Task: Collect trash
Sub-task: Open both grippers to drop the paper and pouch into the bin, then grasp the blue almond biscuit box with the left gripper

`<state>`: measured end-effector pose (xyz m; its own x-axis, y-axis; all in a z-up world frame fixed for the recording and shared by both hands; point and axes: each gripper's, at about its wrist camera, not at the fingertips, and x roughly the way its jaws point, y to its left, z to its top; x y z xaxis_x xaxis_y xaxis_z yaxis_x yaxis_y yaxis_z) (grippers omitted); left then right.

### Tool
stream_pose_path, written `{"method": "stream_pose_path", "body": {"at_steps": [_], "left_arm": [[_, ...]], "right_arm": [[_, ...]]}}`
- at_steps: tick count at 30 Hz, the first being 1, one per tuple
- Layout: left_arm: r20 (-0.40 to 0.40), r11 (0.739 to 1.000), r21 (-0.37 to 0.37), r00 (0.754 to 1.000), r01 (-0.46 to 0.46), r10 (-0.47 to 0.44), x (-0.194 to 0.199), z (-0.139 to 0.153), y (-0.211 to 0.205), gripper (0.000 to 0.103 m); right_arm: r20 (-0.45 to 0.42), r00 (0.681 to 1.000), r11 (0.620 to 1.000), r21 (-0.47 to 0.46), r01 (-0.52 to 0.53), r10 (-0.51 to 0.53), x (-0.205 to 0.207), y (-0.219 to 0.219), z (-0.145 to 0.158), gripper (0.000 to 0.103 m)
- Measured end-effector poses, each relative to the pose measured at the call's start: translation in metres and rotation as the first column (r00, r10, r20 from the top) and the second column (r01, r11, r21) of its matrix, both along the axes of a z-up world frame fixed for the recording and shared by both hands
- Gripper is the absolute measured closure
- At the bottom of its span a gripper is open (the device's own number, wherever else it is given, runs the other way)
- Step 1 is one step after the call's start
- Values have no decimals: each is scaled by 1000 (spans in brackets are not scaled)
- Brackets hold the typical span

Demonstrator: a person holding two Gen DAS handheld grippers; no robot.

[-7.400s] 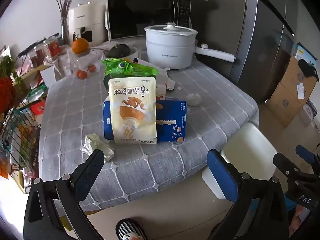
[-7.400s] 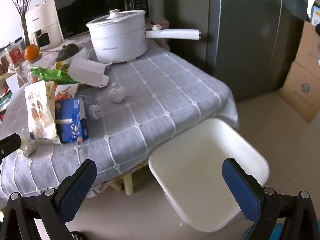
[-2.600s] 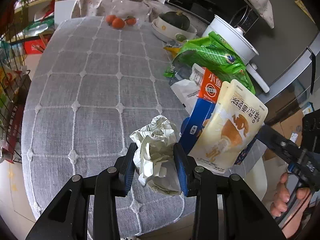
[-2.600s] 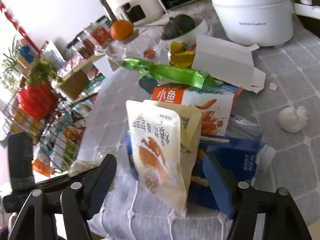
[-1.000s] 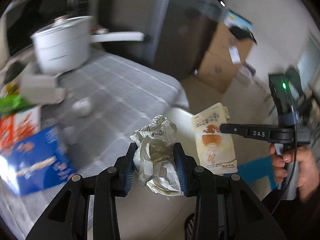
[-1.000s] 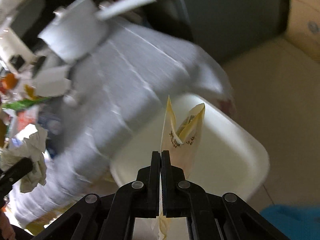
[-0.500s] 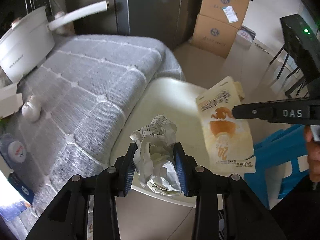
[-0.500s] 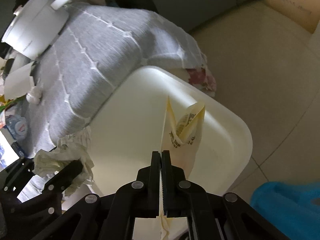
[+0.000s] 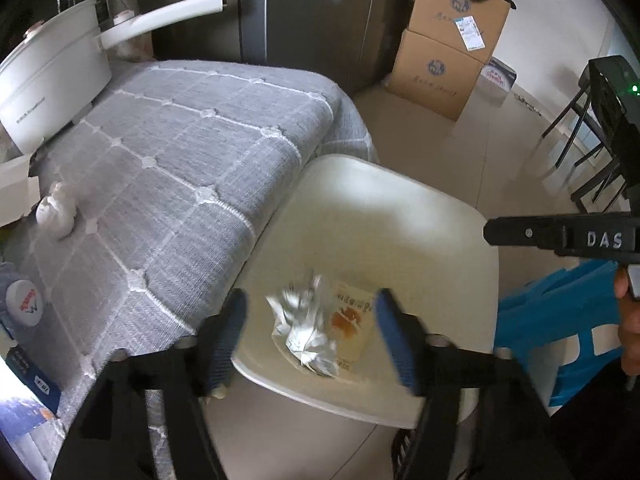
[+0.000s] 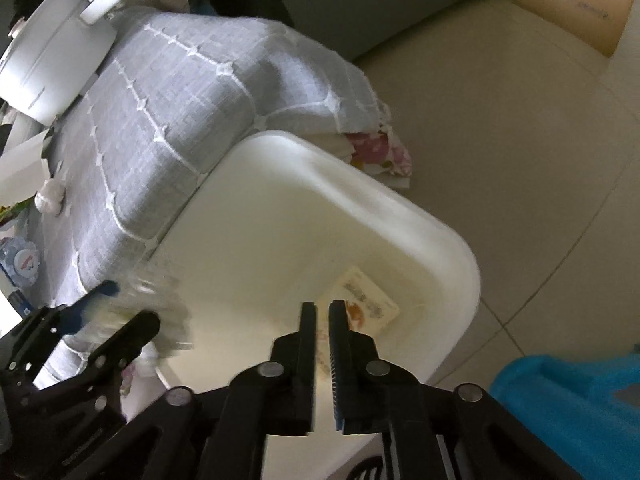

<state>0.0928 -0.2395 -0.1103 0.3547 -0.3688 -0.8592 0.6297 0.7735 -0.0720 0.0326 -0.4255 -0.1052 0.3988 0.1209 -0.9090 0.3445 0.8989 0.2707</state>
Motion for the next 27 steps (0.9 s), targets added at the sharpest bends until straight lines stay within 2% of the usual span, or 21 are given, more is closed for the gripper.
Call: {"method": "stream_pose_path", "body": {"at_steps": [1, 2, 3, 8, 16, 21, 27], "left_arm": [[7, 1000, 4, 1000, -3, 3, -1, 1, 1, 25], [15, 1000, 11, 1000, -5, 5, -2, 3, 3, 22], [17, 1000, 10, 1000, -4, 4, -3, 4, 5, 21], [44, 1000, 10, 999, -2, 2, -9, 13, 20, 10], [67, 998, -24, 996, -56, 58, -14, 30, 61, 1], [134, 994, -12, 985, -108, 109, -22, 44, 99, 0], [196, 981, -46, 962, -187, 192, -23, 65, 151, 0]], "right_arm": [[1, 1000, 1000, -4, 5, -5, -1, -1, 1, 79], [4, 1000, 1000, -8, 8, -8, -1, -1, 2, 68], [7, 1000, 1000, -13, 8, -8, -1, 0, 3, 62], [26, 999, 999, -40, -26, 27, -3, 7, 9, 52], [58, 997, 993, -105, -52, 58, -1, 20, 19, 35], [81, 993, 988, -129, -79, 89, 3, 36, 26, 26], [102, 987, 980, -163, -110, 128, 15, 63, 34, 23]]}}
